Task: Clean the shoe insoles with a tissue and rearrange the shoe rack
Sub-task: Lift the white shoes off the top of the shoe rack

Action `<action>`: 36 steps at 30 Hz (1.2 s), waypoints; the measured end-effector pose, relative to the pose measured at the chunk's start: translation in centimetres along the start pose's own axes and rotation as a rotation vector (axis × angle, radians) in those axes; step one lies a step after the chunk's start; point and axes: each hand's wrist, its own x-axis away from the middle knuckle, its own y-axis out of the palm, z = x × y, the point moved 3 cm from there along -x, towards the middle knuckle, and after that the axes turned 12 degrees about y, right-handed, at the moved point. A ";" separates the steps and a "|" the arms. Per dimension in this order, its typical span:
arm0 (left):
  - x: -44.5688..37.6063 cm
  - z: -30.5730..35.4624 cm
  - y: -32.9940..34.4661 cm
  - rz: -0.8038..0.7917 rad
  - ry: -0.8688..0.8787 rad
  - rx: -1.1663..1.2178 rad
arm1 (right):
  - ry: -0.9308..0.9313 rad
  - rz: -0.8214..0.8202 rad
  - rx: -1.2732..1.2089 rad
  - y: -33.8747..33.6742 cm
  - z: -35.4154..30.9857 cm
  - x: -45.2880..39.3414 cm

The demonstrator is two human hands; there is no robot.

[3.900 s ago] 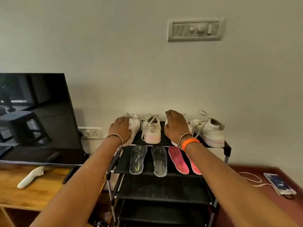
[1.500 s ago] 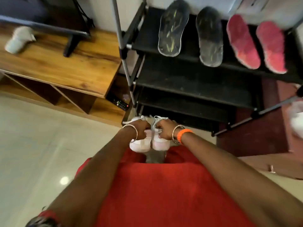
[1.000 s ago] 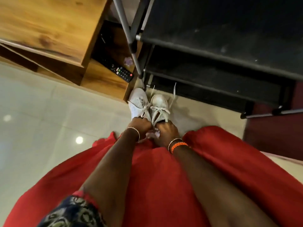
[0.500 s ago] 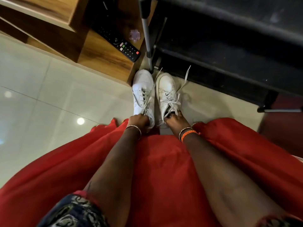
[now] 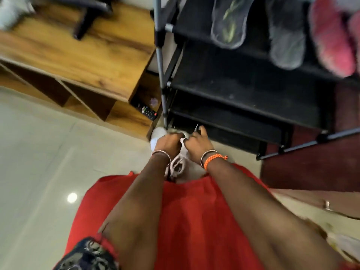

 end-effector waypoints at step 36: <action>-4.0 40.9 -30.7 0.449 0.523 -0.144 | 0.940 0.681 -0.370 -29.8 37.8 23.0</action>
